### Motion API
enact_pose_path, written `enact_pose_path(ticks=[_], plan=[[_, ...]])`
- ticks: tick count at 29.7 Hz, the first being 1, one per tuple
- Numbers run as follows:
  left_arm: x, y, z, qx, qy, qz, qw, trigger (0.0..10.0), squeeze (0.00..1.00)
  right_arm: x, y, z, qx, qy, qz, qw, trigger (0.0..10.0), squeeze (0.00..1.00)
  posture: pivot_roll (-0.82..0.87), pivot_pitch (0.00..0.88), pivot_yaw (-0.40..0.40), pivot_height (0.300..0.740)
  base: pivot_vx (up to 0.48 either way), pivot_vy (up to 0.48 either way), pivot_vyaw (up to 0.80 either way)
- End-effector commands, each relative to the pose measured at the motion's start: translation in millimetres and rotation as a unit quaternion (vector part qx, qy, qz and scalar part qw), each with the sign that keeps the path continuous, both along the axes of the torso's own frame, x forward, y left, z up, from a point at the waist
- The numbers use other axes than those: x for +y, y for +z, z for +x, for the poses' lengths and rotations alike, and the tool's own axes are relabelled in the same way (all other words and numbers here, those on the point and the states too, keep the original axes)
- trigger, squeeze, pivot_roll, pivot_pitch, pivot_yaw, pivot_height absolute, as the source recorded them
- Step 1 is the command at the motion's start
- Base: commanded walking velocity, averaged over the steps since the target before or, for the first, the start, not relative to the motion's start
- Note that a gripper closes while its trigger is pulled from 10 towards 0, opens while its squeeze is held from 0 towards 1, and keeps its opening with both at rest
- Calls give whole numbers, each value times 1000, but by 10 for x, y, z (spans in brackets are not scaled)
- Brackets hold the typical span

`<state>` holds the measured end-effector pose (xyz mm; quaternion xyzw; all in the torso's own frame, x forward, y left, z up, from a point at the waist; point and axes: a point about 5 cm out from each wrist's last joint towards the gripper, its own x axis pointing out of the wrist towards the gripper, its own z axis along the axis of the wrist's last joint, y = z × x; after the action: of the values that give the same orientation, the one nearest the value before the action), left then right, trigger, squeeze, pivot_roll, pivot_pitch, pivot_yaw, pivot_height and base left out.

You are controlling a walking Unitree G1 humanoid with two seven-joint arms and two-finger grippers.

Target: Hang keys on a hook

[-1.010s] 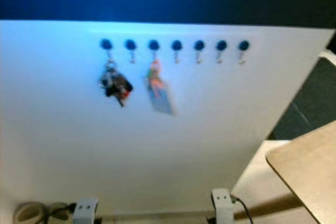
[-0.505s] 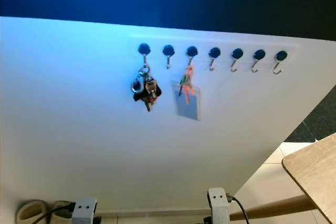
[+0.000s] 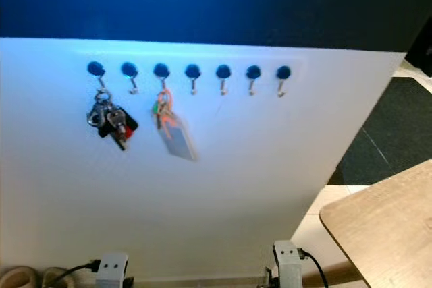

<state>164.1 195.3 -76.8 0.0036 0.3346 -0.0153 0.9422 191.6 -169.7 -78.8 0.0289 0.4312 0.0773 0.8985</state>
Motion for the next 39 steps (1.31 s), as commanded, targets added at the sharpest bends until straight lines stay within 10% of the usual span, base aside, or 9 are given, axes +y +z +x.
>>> enact_pose_path(ticks=[1, 39], plan=[[7, -14, -37, 5, -2, 3, 1000, 10000, 0, 8, -19, -34, 7, -6, 4, 1000, 10000, 0, 81, 48, -56, 740, 0, 0, 0], [55, -10, -20, 11, 5, -8, 1000, 10000, 0, 24, -27, -46, 8, -8, 6, 1000, 10000, 0, 93, 50, -50, 740, -122, 0, 0]])
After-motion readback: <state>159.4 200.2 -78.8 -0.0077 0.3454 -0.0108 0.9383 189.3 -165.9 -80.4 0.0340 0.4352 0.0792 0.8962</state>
